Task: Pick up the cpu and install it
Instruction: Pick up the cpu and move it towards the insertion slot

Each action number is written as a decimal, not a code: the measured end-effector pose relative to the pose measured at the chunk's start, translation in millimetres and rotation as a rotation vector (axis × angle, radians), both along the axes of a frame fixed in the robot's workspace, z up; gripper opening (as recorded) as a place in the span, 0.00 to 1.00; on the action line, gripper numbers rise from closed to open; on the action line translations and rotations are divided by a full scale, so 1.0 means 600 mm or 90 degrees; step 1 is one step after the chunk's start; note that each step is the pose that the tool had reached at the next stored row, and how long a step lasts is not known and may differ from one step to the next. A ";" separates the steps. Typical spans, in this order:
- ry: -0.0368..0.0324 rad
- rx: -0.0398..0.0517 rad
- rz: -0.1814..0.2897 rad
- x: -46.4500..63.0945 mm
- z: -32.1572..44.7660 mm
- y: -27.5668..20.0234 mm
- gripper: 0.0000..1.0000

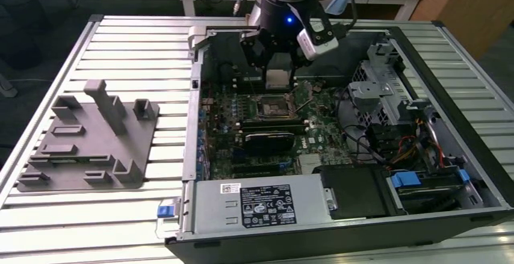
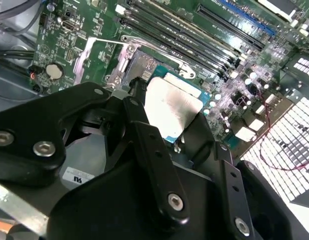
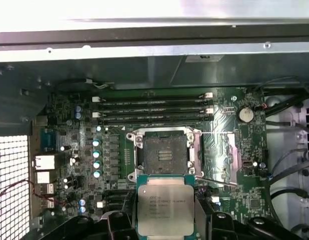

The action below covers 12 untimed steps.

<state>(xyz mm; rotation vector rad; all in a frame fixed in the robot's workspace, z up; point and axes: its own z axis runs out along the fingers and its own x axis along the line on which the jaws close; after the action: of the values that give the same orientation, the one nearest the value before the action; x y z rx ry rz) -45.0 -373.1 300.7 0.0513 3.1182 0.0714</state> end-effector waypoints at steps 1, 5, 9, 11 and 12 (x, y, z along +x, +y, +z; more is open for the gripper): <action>0.0000 -0.0002 0.000 0.000 -0.003 0.0008 0.54; 0.0000 -0.0004 0.000 0.000 -0.013 0.0038 0.54; 0.0000 0.0001 0.004 0.000 -0.022 0.0090 0.54; -0.0001 0.0002 0.006 0.000 -0.026 0.0117 0.54; 0.0000 0.0002 0.007 0.000 -0.027 0.0130 0.54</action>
<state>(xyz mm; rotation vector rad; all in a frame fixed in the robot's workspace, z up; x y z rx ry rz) -44.9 -365.3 284.3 0.0338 3.1186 0.0720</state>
